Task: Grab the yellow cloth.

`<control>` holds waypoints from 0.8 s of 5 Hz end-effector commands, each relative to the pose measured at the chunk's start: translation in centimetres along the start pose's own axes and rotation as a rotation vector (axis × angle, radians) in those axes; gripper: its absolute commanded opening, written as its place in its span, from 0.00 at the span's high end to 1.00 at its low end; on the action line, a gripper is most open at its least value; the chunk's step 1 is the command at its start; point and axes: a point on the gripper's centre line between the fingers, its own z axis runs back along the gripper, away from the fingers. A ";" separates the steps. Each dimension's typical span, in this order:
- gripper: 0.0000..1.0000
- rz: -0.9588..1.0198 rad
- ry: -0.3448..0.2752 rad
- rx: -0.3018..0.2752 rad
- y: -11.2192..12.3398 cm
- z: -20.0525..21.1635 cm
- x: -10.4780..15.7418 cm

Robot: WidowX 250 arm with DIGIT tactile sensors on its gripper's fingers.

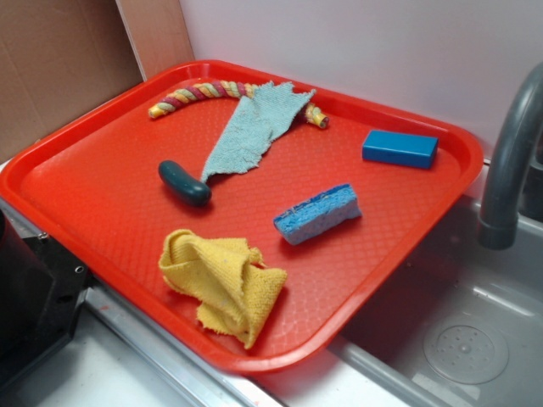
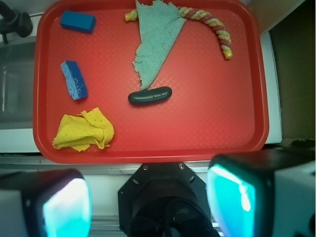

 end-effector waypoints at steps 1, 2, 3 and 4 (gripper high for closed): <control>0.00 0.000 0.000 0.000 0.0 0.0 0.0; 0.00 -0.246 0.055 -0.006 -4.2 -5.4 2.5; 0.00 -0.478 0.099 -0.196 -8.8 -9.0 2.4; 0.00 -0.478 0.099 -0.196 -8.8 -9.0 2.4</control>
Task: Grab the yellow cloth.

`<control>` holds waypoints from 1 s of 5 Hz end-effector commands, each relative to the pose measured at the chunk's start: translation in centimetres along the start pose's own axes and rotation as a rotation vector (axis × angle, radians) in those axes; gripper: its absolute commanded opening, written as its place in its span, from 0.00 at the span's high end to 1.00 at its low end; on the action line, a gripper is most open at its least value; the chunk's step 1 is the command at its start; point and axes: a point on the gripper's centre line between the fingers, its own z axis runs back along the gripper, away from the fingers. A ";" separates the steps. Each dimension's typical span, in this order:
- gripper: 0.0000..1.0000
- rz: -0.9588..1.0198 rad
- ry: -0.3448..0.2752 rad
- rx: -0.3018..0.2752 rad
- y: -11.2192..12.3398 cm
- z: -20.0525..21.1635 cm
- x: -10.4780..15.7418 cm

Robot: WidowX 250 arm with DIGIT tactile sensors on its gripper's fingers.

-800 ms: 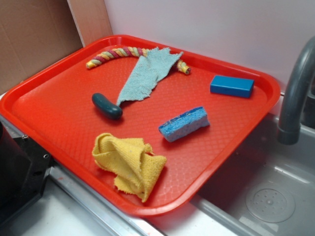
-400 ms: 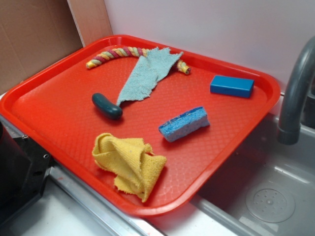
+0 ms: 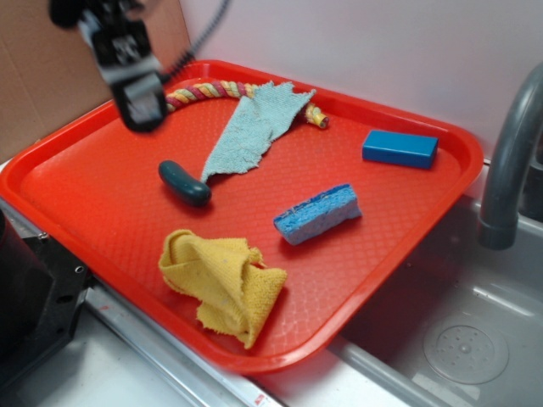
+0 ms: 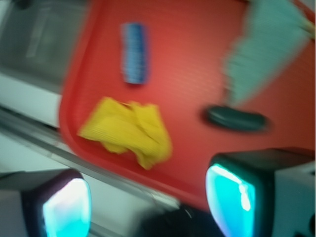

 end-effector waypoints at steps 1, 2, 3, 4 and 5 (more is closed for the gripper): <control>0.00 -0.016 -0.039 -0.006 -1.1 0.8 0.1; 0.00 -0.016 -0.039 -0.006 -1.1 0.8 0.1; 0.00 -0.264 -0.008 0.106 -2.1 -2.5 0.6; 0.00 -0.520 -0.032 0.179 -4.2 -4.7 -0.9; 0.00 -0.637 0.024 0.177 -3.7 -6.9 -2.4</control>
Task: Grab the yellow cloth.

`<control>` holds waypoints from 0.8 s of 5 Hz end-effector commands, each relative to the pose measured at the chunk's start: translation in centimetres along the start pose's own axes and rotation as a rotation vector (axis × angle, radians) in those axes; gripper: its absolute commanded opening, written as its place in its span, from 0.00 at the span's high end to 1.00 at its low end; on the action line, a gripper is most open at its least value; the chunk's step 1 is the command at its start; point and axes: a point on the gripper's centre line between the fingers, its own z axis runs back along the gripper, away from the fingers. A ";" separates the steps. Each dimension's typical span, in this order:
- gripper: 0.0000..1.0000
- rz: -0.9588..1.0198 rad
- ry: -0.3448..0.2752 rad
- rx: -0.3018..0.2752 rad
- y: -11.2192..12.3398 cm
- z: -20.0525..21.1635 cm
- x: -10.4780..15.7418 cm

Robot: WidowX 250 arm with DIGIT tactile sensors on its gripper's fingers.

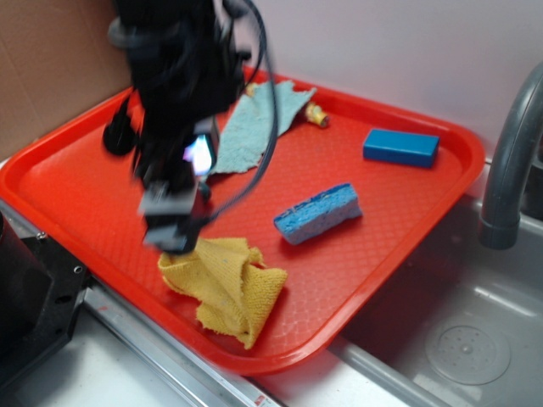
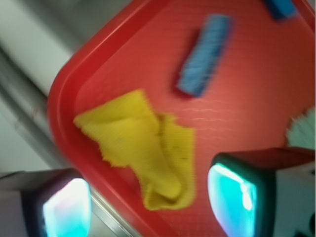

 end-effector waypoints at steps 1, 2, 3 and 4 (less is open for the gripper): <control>0.00 -0.112 -0.011 -0.024 0.3 -3.1 -1.4; 0.00 -0.135 0.001 -0.039 2.0 -4.6 -1.0; 1.00 -0.161 0.013 -0.065 2.8 -5.8 1.0; 1.00 -0.161 0.019 -0.047 2.5 -5.2 1.7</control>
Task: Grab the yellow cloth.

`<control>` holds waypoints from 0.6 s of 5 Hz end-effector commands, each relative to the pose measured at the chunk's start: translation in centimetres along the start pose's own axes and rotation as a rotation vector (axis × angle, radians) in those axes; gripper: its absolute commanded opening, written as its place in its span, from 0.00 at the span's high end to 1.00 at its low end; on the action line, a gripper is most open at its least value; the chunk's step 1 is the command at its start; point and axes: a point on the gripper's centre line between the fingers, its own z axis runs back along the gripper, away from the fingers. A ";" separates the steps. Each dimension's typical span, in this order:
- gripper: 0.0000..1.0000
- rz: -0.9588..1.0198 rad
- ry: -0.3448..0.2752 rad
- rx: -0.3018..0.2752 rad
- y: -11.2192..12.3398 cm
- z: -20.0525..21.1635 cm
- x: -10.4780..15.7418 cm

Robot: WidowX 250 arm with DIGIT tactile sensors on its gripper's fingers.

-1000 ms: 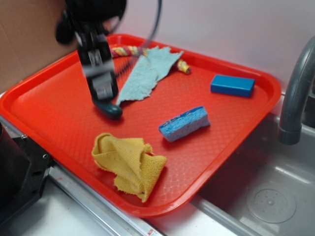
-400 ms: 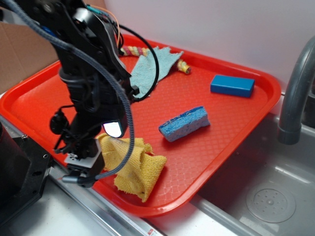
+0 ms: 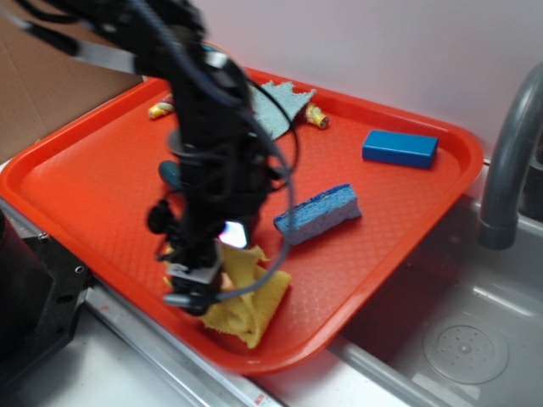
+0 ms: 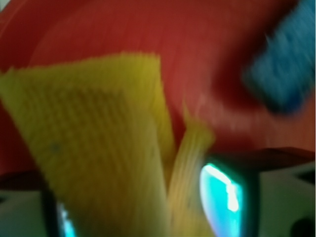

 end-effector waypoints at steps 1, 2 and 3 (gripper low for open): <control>1.00 0.027 -0.015 0.040 -1.1 2.1 0.6; 1.00 0.085 -0.005 0.060 -1.5 3.9 0.0; 1.00 0.337 0.010 0.096 -3.4 8.6 -2.2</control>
